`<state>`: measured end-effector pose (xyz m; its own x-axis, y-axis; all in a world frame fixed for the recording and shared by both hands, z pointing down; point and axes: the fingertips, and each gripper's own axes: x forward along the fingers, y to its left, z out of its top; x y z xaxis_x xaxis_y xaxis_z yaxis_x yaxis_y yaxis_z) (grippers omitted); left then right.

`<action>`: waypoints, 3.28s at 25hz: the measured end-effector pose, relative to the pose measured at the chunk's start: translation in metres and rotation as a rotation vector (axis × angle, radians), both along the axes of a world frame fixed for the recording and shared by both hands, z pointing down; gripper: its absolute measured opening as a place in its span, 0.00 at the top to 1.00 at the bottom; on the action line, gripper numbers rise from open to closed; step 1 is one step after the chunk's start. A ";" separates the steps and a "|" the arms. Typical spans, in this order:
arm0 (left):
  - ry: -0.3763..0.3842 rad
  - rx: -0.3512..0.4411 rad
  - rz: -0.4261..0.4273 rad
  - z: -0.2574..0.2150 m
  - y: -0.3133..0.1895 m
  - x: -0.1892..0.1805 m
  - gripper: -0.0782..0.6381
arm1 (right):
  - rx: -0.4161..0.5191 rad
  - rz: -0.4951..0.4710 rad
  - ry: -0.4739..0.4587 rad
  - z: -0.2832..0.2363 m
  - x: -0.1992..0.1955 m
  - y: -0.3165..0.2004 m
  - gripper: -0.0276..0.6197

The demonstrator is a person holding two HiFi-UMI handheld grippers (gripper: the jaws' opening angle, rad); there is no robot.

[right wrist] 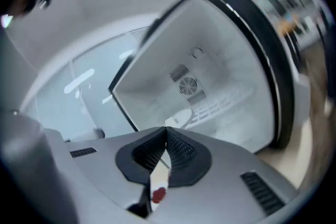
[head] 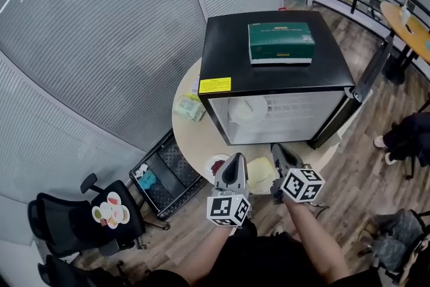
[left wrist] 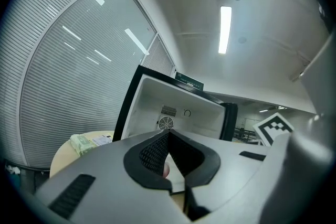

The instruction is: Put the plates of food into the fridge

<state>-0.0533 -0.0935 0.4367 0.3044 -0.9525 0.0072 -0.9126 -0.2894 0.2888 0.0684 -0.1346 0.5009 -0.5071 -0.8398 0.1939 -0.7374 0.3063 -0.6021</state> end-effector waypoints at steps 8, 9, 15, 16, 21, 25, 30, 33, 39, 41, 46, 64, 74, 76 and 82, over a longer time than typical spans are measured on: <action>-0.020 -0.007 -0.017 -0.002 0.072 0.037 0.89 | 0.360 0.015 0.541 -0.039 0.053 0.105 0.94; -0.025 -0.012 -0.019 0.000 0.082 0.041 0.89 | 0.362 0.018 0.538 -0.041 0.058 0.116 0.94; -0.034 -0.020 -0.017 -0.002 0.119 0.065 0.89 | 0.344 0.009 0.480 -0.045 0.076 0.153 0.95; -0.034 -0.021 -0.008 -0.002 0.124 0.067 0.89 | 0.336 0.005 0.477 -0.042 0.076 0.157 0.95; -0.026 -0.010 0.028 -0.001 0.133 0.070 0.89 | 0.332 0.021 0.458 -0.037 0.071 0.161 0.95; -0.029 -0.026 0.016 0.004 0.134 0.061 0.89 | 0.315 0.025 0.448 -0.036 0.064 0.161 0.95; -0.038 0.021 0.012 -0.003 0.128 0.048 0.89 | 0.302 0.042 0.379 -0.037 0.062 0.156 0.95; -0.045 0.028 0.004 -0.003 0.122 0.037 0.89 | 0.224 0.041 0.203 -0.018 0.058 0.152 0.95; -0.016 -0.021 -0.014 0.016 0.110 0.011 0.88 | -0.104 0.046 -0.233 0.087 0.037 0.152 0.95; -0.012 -0.040 -0.011 0.025 0.107 0.005 0.89 | -0.206 0.071 -0.298 0.126 0.029 0.156 0.94; 0.006 -0.084 0.017 0.050 0.096 -0.003 0.89 | -0.386 0.121 -0.426 0.203 0.007 0.167 0.94; 0.040 -0.151 0.059 0.091 0.074 -0.025 0.89 | -0.455 0.210 -0.642 0.283 -0.025 0.137 0.87; 0.062 -0.162 0.047 0.095 0.072 -0.033 0.89 | -0.533 0.319 -0.726 0.295 -0.022 0.139 0.87; 0.068 -0.162 0.046 0.095 0.072 -0.034 0.89 | -0.539 0.327 -0.736 0.296 -0.023 0.138 0.87; 0.072 -0.168 0.047 0.099 0.072 -0.035 0.88 | -0.555 0.356 -0.724 0.299 -0.024 0.129 0.90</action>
